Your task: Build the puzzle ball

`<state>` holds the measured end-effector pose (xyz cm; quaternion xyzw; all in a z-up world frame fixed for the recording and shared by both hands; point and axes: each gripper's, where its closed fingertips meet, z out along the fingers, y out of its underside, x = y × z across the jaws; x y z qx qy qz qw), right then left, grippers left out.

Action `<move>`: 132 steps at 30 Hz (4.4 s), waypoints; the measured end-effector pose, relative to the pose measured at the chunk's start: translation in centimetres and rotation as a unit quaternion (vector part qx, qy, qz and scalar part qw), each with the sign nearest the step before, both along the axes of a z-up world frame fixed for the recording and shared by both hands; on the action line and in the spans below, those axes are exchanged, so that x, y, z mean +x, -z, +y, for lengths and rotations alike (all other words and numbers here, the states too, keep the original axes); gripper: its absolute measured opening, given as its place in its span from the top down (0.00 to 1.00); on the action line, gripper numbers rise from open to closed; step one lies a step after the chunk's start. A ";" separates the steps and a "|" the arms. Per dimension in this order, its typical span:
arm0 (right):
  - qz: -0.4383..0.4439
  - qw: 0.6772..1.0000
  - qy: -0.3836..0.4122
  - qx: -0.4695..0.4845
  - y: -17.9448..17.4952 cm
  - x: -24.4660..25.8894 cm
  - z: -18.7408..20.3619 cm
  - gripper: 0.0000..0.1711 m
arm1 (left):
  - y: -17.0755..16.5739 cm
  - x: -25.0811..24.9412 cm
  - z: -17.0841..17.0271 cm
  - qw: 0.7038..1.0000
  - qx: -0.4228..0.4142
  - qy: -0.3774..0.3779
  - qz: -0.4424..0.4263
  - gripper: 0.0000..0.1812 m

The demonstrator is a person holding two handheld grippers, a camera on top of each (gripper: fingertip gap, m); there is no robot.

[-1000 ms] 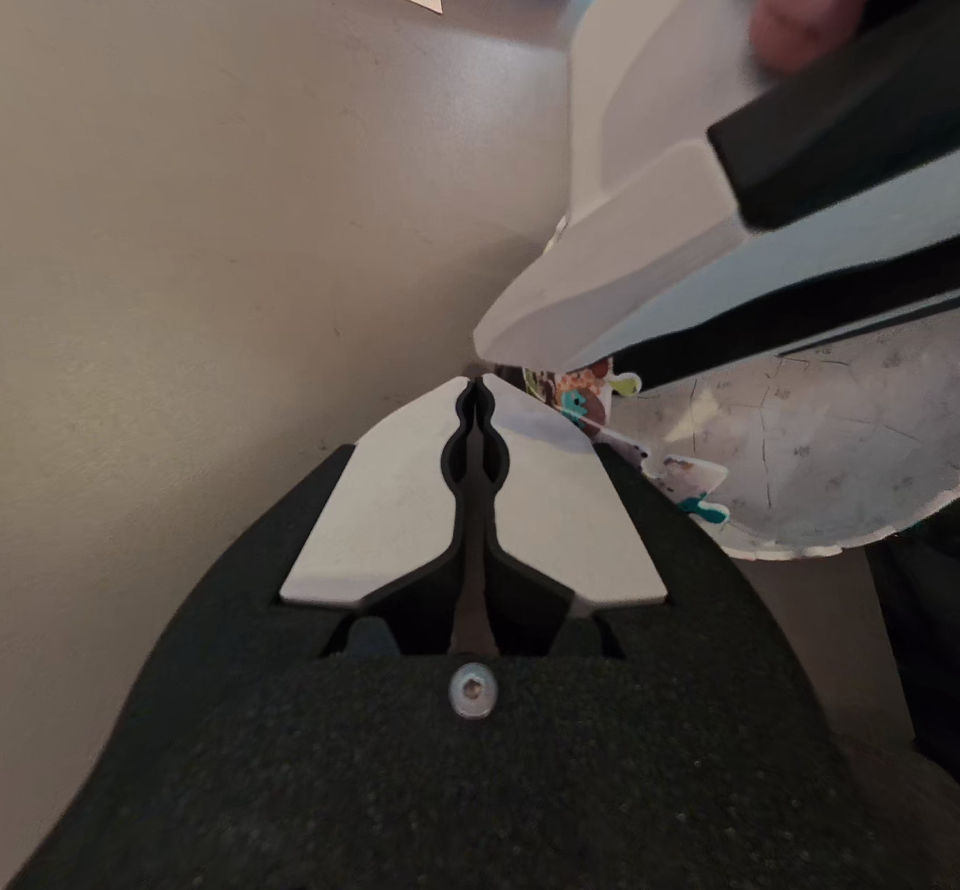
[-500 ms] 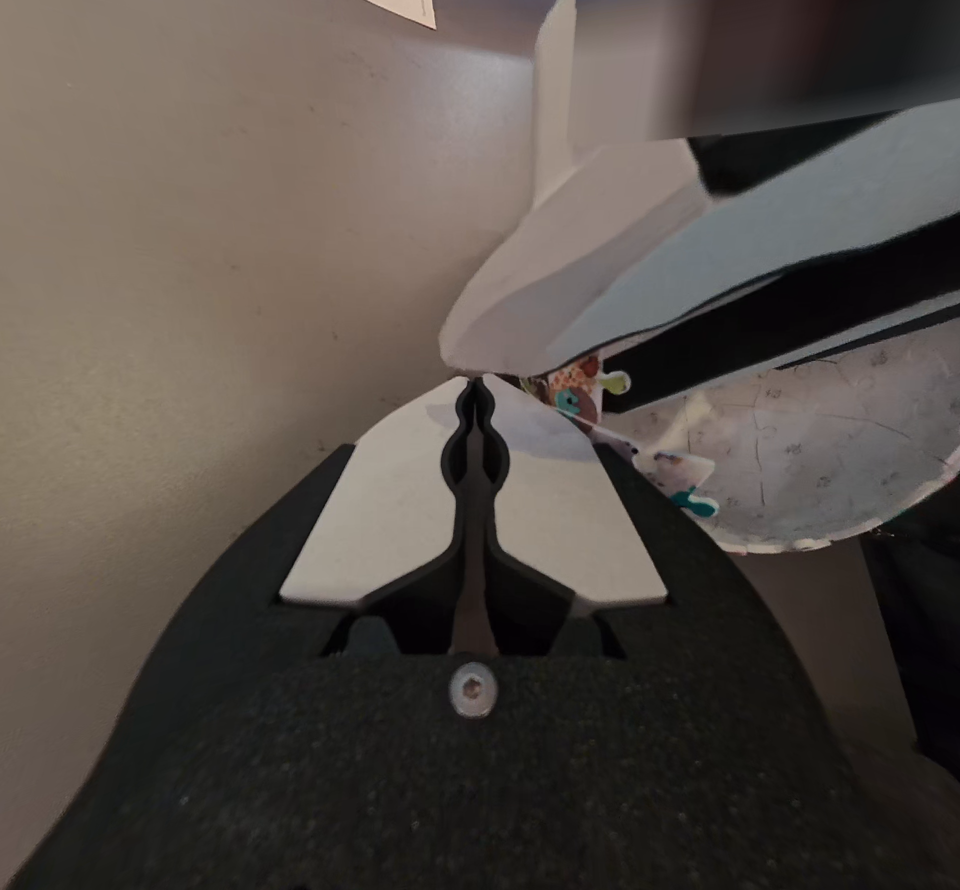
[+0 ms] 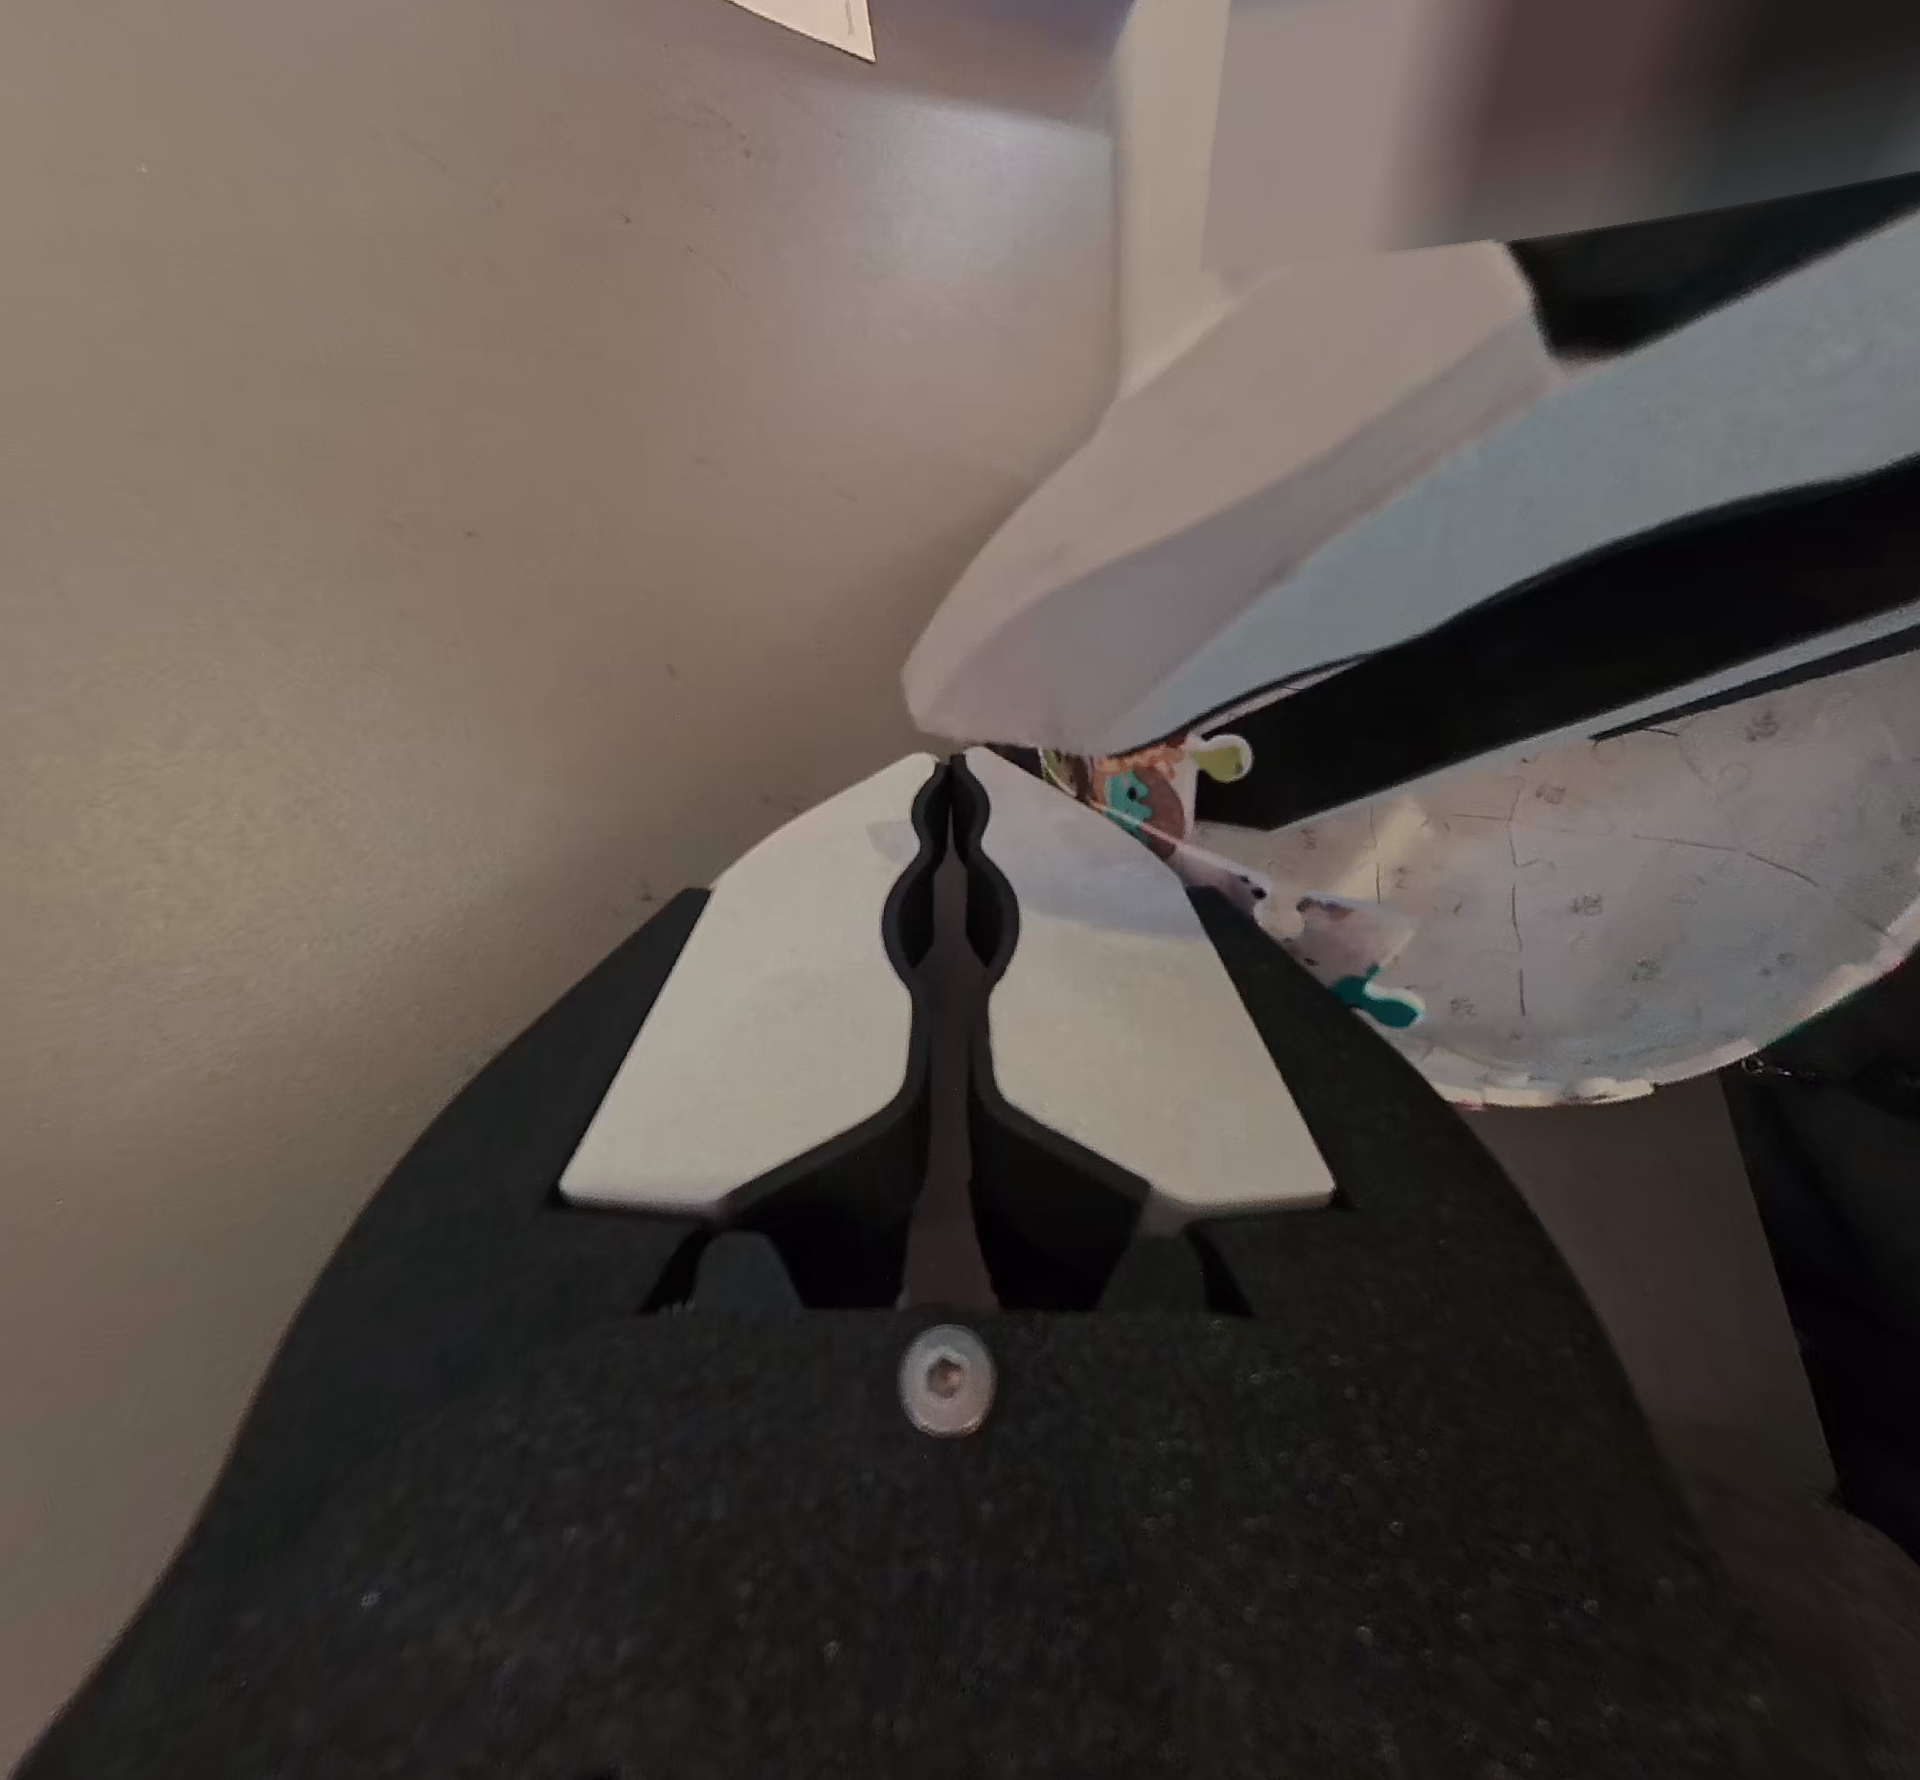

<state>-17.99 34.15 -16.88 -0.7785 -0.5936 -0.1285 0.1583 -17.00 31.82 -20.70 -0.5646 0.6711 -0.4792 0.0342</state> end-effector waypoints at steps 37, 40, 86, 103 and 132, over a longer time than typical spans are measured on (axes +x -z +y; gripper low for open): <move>0.502 0.825 0.187 0.180 -5.6 5.6 -15.0 0.69 | -13.1 -11.1 2.9 0.950 0.095 -0.252 -0.158 0.76; 0.531 0.803 0.200 0.186 -3.9 5.0 -16.5 0.65 | -11.8 -12.6 -2.0 0.954 0.110 -0.240 -0.140 0.64; 0.429 0.873 0.182 0.146 1.5 8.8 -13.9 0.68 | -2.2 -14.5 0.4 0.896 0.234 -0.371 -0.063 0.69; 0.463 0.824 0.199 0.259 -0.8 15.2 -3.6 0.69 | -6.1 -7.6 11.2 0.887 0.100 -0.401 -0.205 0.72; 0.270 0.940 0.209 -0.017 6.1 19.2 12.1 0.87 | -4.6 -5.6 8.4 0.922 0.134 -0.319 -0.171 0.73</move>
